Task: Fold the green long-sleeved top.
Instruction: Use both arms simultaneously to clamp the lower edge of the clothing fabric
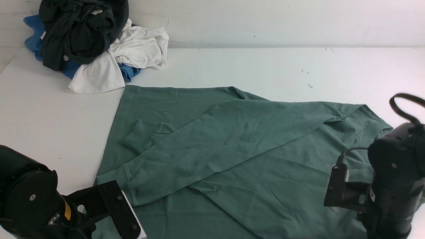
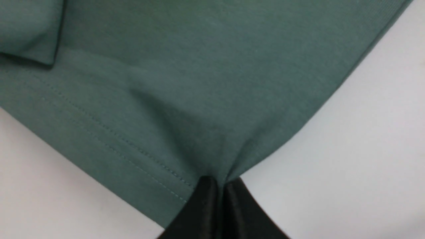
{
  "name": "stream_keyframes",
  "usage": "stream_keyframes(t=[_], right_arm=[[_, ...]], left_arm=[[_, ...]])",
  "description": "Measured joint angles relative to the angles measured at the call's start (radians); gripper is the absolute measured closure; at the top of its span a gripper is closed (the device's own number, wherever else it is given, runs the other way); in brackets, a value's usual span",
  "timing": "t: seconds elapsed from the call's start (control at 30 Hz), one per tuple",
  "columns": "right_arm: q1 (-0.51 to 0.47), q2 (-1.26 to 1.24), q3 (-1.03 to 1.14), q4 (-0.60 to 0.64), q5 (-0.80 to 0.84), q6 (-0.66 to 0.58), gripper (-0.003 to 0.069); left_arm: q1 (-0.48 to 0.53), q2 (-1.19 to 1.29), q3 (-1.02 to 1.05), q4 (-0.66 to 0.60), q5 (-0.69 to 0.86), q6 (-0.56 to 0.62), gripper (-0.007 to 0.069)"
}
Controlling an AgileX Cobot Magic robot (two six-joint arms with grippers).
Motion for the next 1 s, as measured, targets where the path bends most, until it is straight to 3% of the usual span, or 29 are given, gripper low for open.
stream_keyframes(t=[0.1,0.27,0.5,0.77,0.87,1.0], right_arm=[[0.0,-0.007,0.009,-0.054,-0.039,0.072,0.0179],[0.0,-0.05,0.009,-0.07,-0.092,0.091,0.0179],[0.0,-0.141,0.013,-0.048,-0.161,-0.022,0.0179],[0.0,-0.077,0.013,0.042,-0.22,-0.161,0.0188],[0.0,-0.04,0.013,0.046,-0.223,-0.18,0.0232],[0.0,-0.028,0.011,0.059,-0.213,-0.186,0.0347]], left_arm=[[0.0,0.0,0.0,-0.004,-0.008,0.001,0.0622],[0.0,0.0,0.0,-0.006,-0.01,0.001,0.0622],[0.0,0.0,0.0,-0.007,-0.016,0.001,0.0622],[0.0,0.0,0.0,-0.007,-0.018,0.002,0.0622],[0.0,0.0,0.0,-0.007,-0.018,0.002,0.0622],[0.0,0.0,0.0,-0.007,-0.018,0.002,0.0622]])
